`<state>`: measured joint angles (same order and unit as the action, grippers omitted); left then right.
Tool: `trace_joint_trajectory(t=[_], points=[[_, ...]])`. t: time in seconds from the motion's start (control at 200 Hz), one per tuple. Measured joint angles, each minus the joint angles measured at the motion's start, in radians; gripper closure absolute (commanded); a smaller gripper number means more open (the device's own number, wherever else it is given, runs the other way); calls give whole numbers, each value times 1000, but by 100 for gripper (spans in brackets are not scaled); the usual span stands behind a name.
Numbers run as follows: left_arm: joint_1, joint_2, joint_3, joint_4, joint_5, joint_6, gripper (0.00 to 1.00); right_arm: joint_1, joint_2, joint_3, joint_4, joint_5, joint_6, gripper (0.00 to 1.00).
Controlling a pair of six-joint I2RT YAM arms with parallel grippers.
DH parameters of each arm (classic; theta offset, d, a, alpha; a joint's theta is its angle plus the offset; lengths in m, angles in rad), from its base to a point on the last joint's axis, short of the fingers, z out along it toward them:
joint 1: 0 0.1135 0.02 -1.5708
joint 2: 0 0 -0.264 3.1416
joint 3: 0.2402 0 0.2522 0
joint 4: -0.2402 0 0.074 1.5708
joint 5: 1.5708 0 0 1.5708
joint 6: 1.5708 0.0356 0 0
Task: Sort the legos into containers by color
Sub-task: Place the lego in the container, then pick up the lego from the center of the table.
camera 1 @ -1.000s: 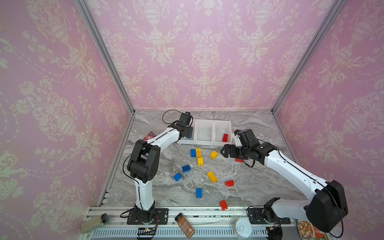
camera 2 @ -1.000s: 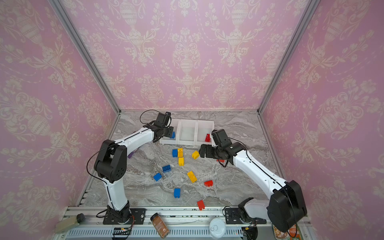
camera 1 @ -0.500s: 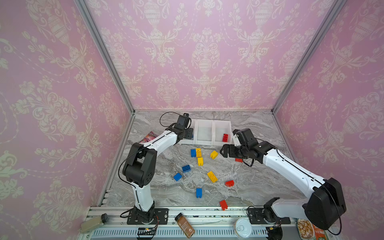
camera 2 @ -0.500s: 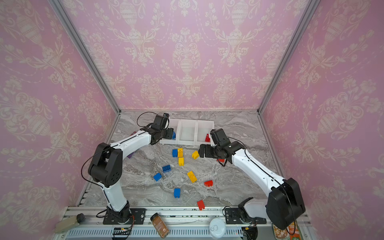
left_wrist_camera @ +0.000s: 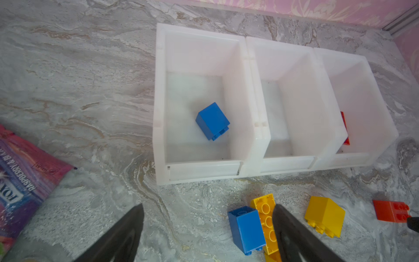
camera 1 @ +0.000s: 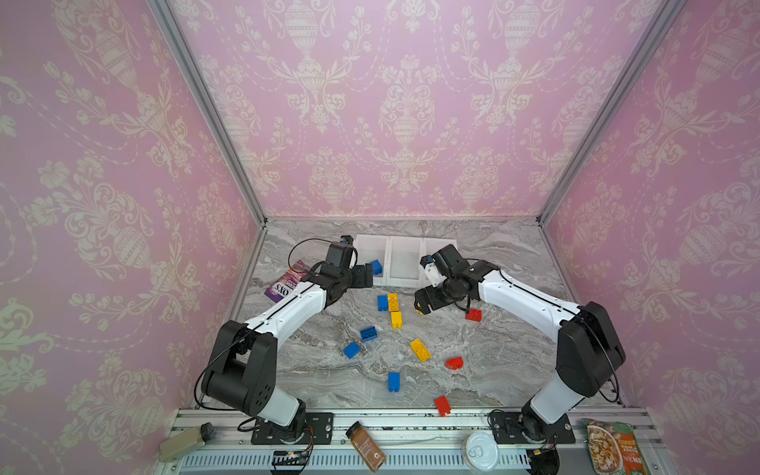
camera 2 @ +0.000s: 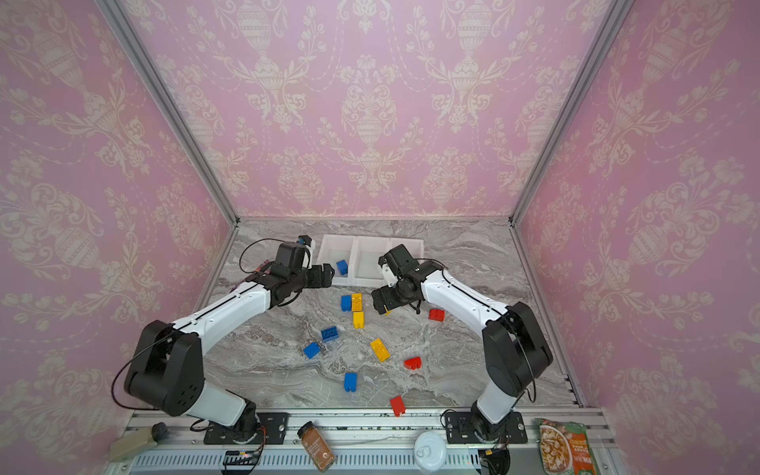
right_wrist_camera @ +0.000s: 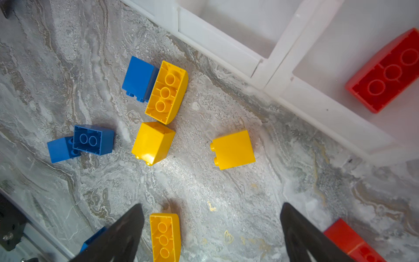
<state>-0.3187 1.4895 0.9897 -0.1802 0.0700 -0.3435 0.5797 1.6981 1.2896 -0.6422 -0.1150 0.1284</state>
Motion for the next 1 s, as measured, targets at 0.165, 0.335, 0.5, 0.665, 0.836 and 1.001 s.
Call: trace_joint_trajectory(t=[0.165, 0.335, 0.5, 0.665, 0.836, 1.001], points=[[62, -83, -48, 0, 58, -26, 3, 11, 115, 79, -36, 44, -88, 11], [82, -157, -105, 10, 135, -51, 2, 12, 204, 142, -65, 82, -150, 13], [114, -199, -172, 29, 187, -87, 2, 15, 246, 182, -86, 100, -183, 17], [121, -205, -188, 42, 207, -104, 1, 19, 282, 223, -100, 116, -209, 27], [122, -205, -188, 61, 217, -116, 1, 19, 321, 230, -103, 131, -211, 30], [127, -205, -188, 68, 227, -119, 1, 19, 328, 230, -103, 153, -211, 33]])
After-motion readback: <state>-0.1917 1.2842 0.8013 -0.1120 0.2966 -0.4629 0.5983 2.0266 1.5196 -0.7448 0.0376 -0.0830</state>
